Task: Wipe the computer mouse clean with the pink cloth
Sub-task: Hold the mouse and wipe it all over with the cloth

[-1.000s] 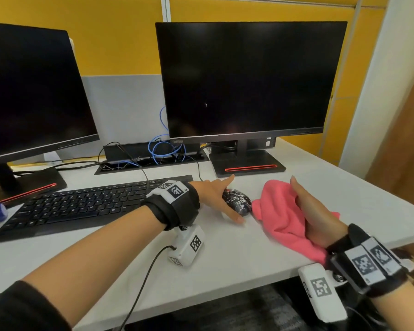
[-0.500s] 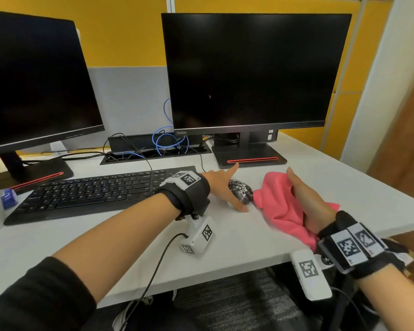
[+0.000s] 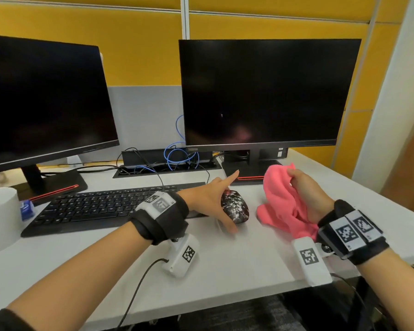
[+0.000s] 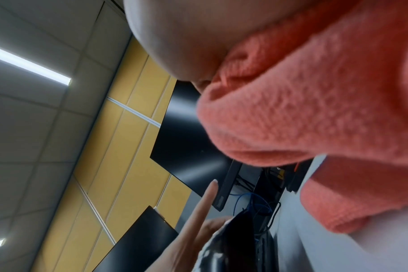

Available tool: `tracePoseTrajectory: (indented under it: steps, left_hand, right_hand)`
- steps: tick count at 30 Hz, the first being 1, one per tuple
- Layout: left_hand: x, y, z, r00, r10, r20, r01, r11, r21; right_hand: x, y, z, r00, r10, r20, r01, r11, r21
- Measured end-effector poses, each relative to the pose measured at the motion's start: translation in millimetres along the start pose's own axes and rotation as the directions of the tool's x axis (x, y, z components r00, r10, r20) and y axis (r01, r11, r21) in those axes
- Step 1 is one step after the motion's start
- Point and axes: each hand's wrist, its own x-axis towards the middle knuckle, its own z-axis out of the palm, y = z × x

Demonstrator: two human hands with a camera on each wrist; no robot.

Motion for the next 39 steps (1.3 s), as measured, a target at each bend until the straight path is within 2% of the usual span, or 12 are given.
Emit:
tracePoseTrajectory:
  steps: [4, 8, 9, 16, 20, 24, 27, 31, 35, 39]
  left_hand:
    - [-15.7, -28.1, -12.5, 0.999, -0.010, -0.036, 0.006, 0.994, -0.112]
    - [-23.6, -51.1, -23.8, 0.996, -0.046, -0.070, 0.028, 0.969, -0.246]
    - [-24.4, -55.3, -25.9, 0.996, -0.047, -0.079, 0.024, 0.963, -0.268]
    - [-29.7, -76.2, -26.3, 0.986, -0.034, -0.161, -0.039, 0.904, -0.427]
    - [-40.9, -81.4, -19.8, 0.973, -0.039, -0.227, -0.074, 0.880, -0.469]
    - [-50.1, -81.3, -14.9, 0.970, -0.026, -0.241, -0.099, 0.866, -0.491]
    - [-48.7, -78.6, -10.2, 0.975, -0.001, -0.224, -0.104, 0.883, -0.458]
    - [-47.5, -77.4, -7.8, 0.985, -0.001, -0.171, -0.087, 0.856, -0.509]
    - [-48.2, -74.4, -3.8, 0.990, 0.003, -0.138, -0.079, 0.834, -0.547]
    - [-47.8, -74.0, 1.7, 0.991, 0.009, -0.132, -0.078, 0.840, -0.537]
  right_hand:
    - [11.4, -10.1, 25.8, 0.998, -0.056, 0.041, 0.053, 0.997, 0.058]
    - [25.4, -9.2, 63.0, 0.964, 0.022, 0.266, -0.065, 0.986, 0.153]
    - [33.1, -10.2, 71.1, 0.962, 0.021, 0.272, -0.067, 0.984, 0.162]
    - [81.1, -9.5, 111.8, 0.982, -0.126, 0.138, 0.116, 0.990, 0.079]
    - [83.2, 1.6, 113.4, 0.954, -0.210, 0.213, 0.179, 0.971, 0.156]
    - [67.3, 7.3, 103.9, 0.914, -0.326, 0.242, 0.355, 0.931, -0.088]
    - [53.6, 3.9, 101.6, 0.869, -0.381, 0.317, 0.436, 0.891, -0.125]
    - [47.1, 0.4, 102.5, 0.823, -0.385, 0.417, 0.489, 0.854, -0.176]
    - [43.0, 0.1, 101.3, 0.813, -0.342, 0.471, 0.480, 0.852, -0.210]
    - [45.4, 0.6, 102.0, 0.822, -0.231, 0.520, 0.411, 0.874, -0.261]
